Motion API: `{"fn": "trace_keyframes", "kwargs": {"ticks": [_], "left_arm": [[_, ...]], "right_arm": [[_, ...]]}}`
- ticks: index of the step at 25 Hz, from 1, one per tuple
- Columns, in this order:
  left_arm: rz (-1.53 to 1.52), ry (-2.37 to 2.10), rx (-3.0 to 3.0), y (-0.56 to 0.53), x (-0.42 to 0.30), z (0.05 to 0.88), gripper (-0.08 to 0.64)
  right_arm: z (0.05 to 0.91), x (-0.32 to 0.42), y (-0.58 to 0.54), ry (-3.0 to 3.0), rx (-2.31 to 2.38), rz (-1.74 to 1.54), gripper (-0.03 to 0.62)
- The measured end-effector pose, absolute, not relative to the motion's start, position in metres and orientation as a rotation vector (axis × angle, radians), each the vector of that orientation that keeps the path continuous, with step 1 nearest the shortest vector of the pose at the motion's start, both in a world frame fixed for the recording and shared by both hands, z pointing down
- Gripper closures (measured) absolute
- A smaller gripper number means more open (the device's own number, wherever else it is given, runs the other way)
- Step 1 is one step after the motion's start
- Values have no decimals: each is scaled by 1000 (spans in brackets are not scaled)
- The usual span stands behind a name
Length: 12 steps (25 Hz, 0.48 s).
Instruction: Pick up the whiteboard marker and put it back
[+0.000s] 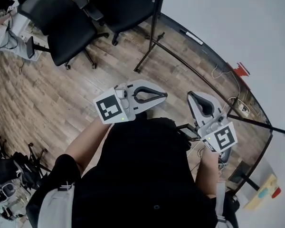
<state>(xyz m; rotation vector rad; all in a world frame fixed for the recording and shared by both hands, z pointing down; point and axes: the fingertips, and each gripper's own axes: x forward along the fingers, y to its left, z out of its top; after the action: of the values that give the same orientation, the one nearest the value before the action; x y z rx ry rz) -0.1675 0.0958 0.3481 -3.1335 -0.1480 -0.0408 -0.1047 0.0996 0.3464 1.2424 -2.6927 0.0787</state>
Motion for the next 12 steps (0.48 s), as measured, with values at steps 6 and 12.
{"fn": "trace_keyframes", "kwargs": {"ticks": [6,12], "left_arm": [[163,-106,-3315,136,-159,320,548],[66,-132,-3373,202,-138,337,548]], "right_arm": [[335,-98,163,-2728,1276,117,574],[356,-68,246,-2760,1375,278,574]]}}
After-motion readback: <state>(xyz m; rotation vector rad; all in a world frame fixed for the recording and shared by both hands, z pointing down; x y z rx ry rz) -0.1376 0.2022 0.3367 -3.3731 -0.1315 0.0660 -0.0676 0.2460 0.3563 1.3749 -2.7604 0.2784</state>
